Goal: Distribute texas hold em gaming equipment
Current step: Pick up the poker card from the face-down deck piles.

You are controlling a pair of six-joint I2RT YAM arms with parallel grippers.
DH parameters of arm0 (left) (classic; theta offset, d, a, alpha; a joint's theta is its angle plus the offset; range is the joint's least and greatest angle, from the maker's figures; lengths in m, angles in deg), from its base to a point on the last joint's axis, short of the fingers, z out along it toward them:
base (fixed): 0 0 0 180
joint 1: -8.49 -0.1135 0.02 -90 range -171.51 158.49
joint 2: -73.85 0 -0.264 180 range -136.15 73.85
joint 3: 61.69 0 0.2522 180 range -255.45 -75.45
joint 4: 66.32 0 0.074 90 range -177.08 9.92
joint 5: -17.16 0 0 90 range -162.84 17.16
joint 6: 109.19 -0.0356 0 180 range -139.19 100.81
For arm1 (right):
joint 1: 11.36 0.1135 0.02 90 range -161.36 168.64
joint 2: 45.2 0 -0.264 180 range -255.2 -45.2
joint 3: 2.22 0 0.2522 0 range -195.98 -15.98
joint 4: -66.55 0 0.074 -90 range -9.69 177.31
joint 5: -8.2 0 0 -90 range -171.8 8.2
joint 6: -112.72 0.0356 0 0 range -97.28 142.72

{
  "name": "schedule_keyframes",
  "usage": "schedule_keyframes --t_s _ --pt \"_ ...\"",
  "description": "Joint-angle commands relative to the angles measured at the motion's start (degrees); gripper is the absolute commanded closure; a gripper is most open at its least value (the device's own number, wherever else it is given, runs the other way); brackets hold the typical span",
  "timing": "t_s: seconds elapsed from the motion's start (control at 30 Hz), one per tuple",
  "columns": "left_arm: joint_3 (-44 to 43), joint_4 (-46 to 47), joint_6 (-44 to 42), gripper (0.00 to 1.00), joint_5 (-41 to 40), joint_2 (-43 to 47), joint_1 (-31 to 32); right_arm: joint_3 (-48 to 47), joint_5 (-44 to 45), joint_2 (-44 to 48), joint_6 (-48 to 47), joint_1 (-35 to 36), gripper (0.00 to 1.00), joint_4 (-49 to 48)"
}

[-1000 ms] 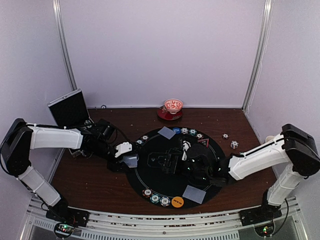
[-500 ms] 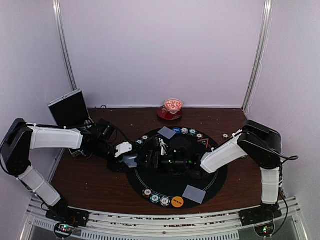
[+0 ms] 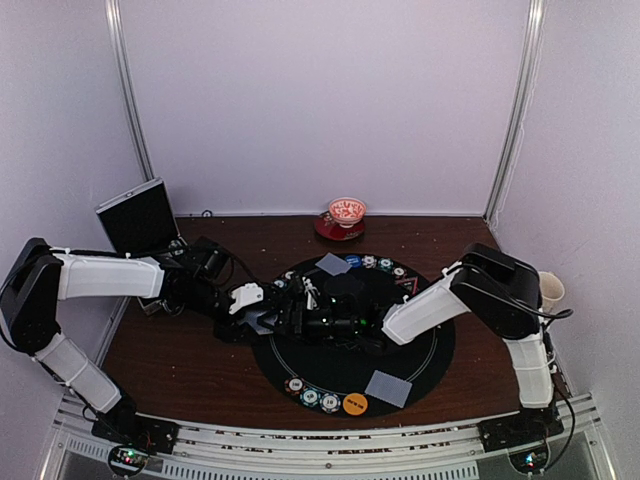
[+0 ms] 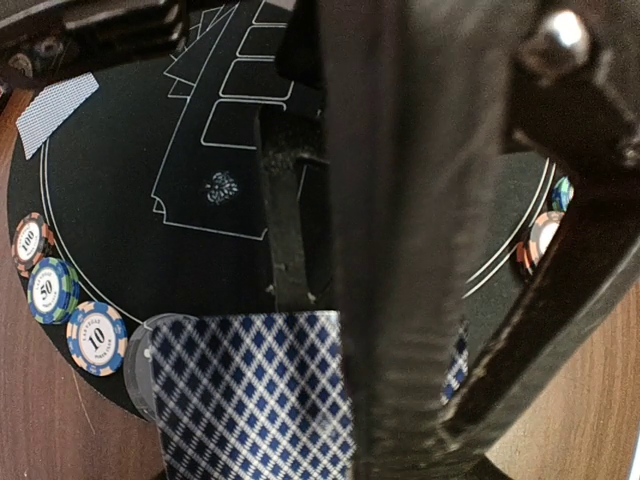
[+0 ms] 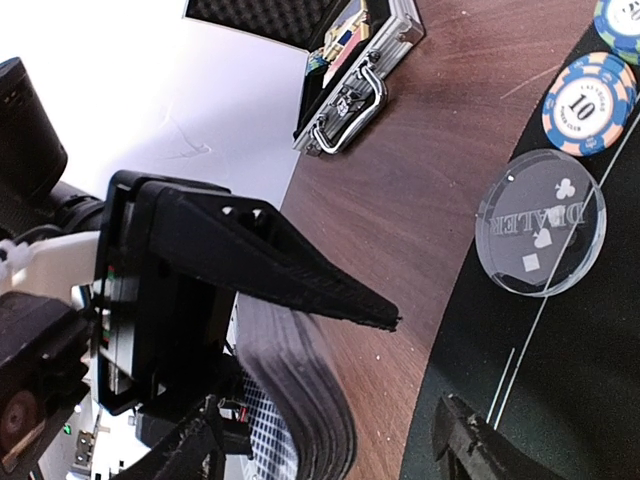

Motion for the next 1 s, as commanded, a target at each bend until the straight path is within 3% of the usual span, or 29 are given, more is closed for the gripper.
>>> schedule_keyframes --t_s 0.0,0.37,0.53,0.87,0.97 --pt "-0.07 0.08 -0.62 0.43 1.20 0.94 -0.35 -2.23 -0.50 -1.48 0.90 -0.03 0.33 -0.58" --pt "-0.05 -0.02 -0.70 0.43 1.31 0.77 -0.27 -1.97 2.68 -0.88 0.14 -0.80 0.60 3.10" --pt "-0.14 -0.11 -0.70 0.43 1.41 0.58 -0.34 0.62 4.57 1.36 -0.62 -1.84 0.67 3.98" --pt "-0.29 -0.13 -0.70 0.43 1.14 0.15 -0.31 1.03 4.38 2.73 -1.31 -2.03 0.71 3.86" --pt "-0.31 -0.11 -0.72 0.43 1.29 -0.02 -0.34 -0.08 3.33 2.74 -1.48 -1.93 0.56 3.86"
